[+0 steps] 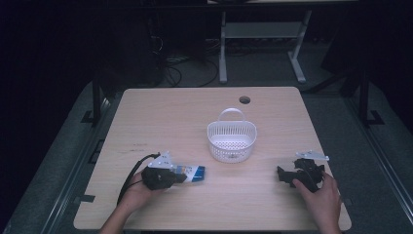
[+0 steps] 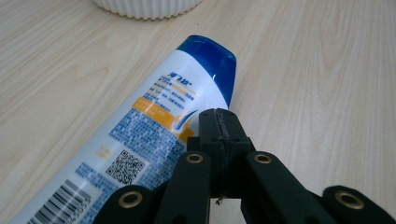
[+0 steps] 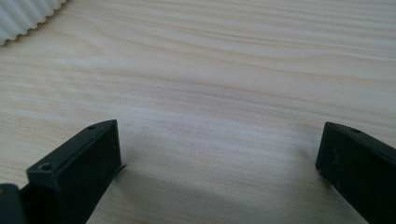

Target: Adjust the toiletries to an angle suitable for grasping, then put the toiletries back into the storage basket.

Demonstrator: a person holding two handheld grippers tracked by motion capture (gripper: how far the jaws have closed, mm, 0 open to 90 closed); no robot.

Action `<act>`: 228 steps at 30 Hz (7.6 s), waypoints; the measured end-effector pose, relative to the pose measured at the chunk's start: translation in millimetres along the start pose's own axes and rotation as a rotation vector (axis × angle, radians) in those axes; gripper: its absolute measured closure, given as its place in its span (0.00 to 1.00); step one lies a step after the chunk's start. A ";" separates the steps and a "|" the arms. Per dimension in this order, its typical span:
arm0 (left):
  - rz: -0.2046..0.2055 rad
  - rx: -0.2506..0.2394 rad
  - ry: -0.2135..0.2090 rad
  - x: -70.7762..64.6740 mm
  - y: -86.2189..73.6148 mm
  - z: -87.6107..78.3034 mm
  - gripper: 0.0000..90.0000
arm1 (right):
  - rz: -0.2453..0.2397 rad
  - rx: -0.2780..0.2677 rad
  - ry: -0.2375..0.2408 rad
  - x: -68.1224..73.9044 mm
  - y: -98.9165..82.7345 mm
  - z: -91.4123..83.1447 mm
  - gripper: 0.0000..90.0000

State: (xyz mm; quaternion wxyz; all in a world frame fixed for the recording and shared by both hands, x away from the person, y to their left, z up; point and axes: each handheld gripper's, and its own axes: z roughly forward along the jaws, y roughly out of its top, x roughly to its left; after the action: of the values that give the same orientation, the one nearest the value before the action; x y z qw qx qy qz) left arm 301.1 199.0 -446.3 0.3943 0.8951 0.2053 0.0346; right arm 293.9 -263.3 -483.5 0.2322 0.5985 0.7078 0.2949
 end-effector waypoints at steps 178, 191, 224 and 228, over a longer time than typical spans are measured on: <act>-0.217 0.238 0.211 19.0 60.8 30.5 0.15 | -0.004 -0.002 0.003 0.1 1.1 1.3 0.00; -0.223 0.292 0.206 17.0 58.5 48.8 0.15 | -0.004 -0.002 0.003 0.1 1.1 1.3 0.00; -0.190 0.346 0.268 9.7 56.8 60.3 0.33 | -0.005 -0.002 0.003 0.1 1.1 1.3 0.00; -0.183 0.349 0.261 8.2 58.4 60.5 0.40 | -0.004 -0.002 0.003 0.1 1.1 1.3 0.00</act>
State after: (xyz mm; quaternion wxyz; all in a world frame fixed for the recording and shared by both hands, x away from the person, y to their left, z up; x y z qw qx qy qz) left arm 342.0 125.1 -446.6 0.2054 0.9152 0.3378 0.0783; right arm 295.6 -262.9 -483.7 0.2324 0.5963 0.7090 0.2962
